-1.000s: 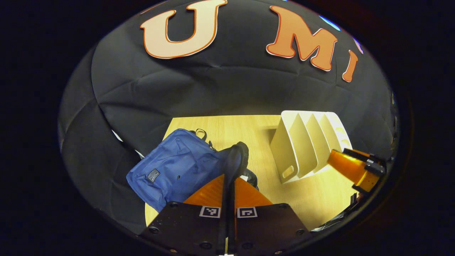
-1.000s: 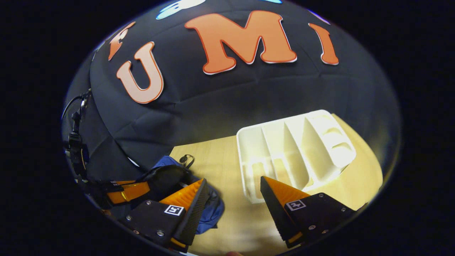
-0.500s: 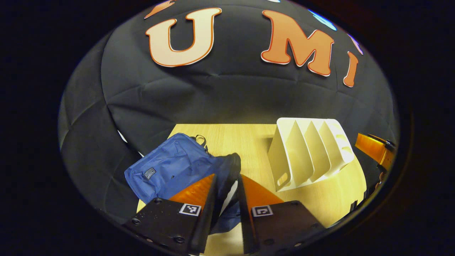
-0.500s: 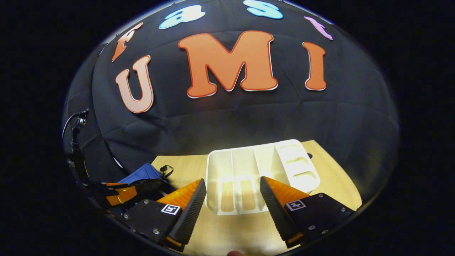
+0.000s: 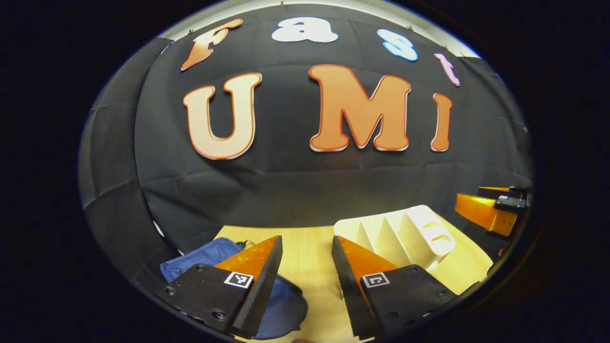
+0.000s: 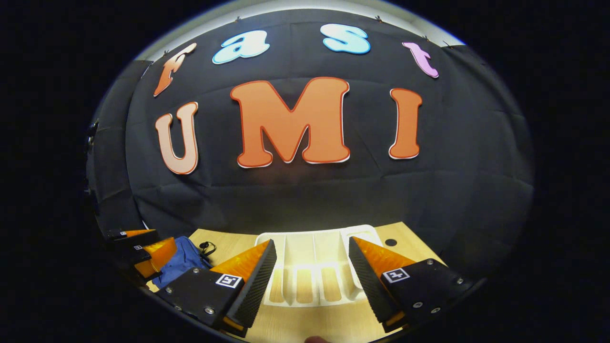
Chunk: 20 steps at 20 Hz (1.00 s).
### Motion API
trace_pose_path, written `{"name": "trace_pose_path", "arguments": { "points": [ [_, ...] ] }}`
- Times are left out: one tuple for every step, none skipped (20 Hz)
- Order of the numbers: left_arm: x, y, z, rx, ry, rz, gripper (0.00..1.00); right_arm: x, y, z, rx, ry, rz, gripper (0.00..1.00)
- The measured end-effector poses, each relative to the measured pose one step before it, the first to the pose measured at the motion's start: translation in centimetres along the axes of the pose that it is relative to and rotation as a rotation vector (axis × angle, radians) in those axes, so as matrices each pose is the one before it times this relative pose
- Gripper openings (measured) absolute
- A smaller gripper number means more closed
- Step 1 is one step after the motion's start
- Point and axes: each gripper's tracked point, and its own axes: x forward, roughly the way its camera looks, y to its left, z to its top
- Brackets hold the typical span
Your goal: Open the schoolbag, grab two books from the bookshelf and put them into the schoolbag.
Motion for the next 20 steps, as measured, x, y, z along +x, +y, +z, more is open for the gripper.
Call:
{"name": "trace_pose_path", "arguments": {
  "points": [
    [-0.074, -0.735, 0.896, -0.00577, -0.03744, -0.00634, 0.68, -0.186, -0.408, 0.424, -0.00503, -0.01654, -0.00145, 0.91],
    [-0.179, -0.996, 0.882, -0.0054, -0.04108, -0.01412, 0.7, -0.222, -0.478, 0.442, -0.0012, -0.01866, -0.00497, 0.91],
    [-0.221, -0.775, 1.023, -0.00986, -0.04248, -0.01335, 0.72, -0.153, -0.308, 0.425, 0.00013, -0.01704, -0.00134, 0.92],
    [-0.354, -0.544, 1.256, -0.00811, -0.05188, -0.00648, 0.75, -0.088, -0.515, 0.309, 0.00016, -0.01927, -0.00758, 0.92],
    [-0.21, -0.249, 0.758, -0.00632, -0.03381, -0.0049, 0.74, -0.165, -0.374, 0.395, -0.00358, -0.01735, -0.00149, 0.92],
    [-0.406, -0.521, 0.634, 0.00025, -0.02943, -0.00167, 0.73, -0.109, -0.349, 0.375, -0.00084, -0.0177, -0.00454, 0.91],
    [-0.085, -0.314, 0.736, 0.003, -0.02717, 0.00455, 0.73, 0.05, -0.414, 0.56, 0.00793, -0.02083, -0.00106, 0.92],
    [-0.231, -0.248, 0.395, 0.00442, -0.01849, 0.0022, 0.73, -0.223, -0.279, 0.277, 0.00451, -0.01928, -0.00586, 0.92],
    [-0.209, -0.169, 0.316, 0.00093, -0.01339, 0.00037, 0.73, -0.164, -0.162, 0.332, 0.00145, -0.01872, -0.00429, 0.92],
    [-0.283, -0.253, 0.194, -0.00049, -0.00948, 0.00105, 0.73, -0.162, -0.239, 0.182, 0.00187, -0.01623, -0.00547, 0.91],
    [-0.403, -0.128, 0.32, -0.00592, -0.00903, 0.00576, 0.73, -0.269, -0.097, 0.193, 0.00283, -0.01358, 0.00038, 0.91],
    [-0.116, -0.232, 0.173, -0.01027, -0.01195, 0.00302, 0.73, -0.044, -0.054, 0.129, 0.0033, -0.01351, -0.0016, 0.91],
    [-0.285, -0.121, 0.114, -0.01212, -0.0131, 0.00864, 0.73, -0.039, -0.098, -0.063, 0.00158, -0.00681, -0.00138, 0.91],
    [-0.168, -0.043, 0.195, -0.01019, -0.01131, 0.00447, 0.74, -0.076, -0.184, -0.105, 0.00149, -0.00378, -0.00486, 0.91],
    [-0.067, -0.142, -0.155, -0.00275, -0.00149, 0.00569, 0.73, -0.167, -0.015, -0.251, 0.00526, -0.00024, 0.00258, 0.92],
    [-0.3, -0.072, -0.425, 0.00139, 0.00522, 0.00491, 0.78, -0.208, 0.035, -0.467, 0.00428, 0.00239, 0.00226, 0.92],
    [-0.129, -0.152, -0.364, 0.00182, 0.00879, 0.00081, 0.81, -0.265, -0.141, -0.525, 0.00159, 0.0045, 0.00136, 0.92],
    [-0.295, -0.322, -0.329, 0.00294, 0.00455, 0.00035, 0.81, -0.22, -0.232, -0.505, -0.00396, 0.0053, -0.00271, 0.91],
    [-0.279, -0.253, -0.284, 0.00714, 0.00327, -0.00094, 0.84, 0.049, -0.153, -0.158, -0.00539, 0.00447, -0.00583, 0.91],
    [-0.329, -0.121, -0.057, 0.01301, 0.00052, 0.0021, 0.84, -0.015, 0.181, -0.236, -0.00075, 0.00814, 0.00535, 0.91]
  ]
}}
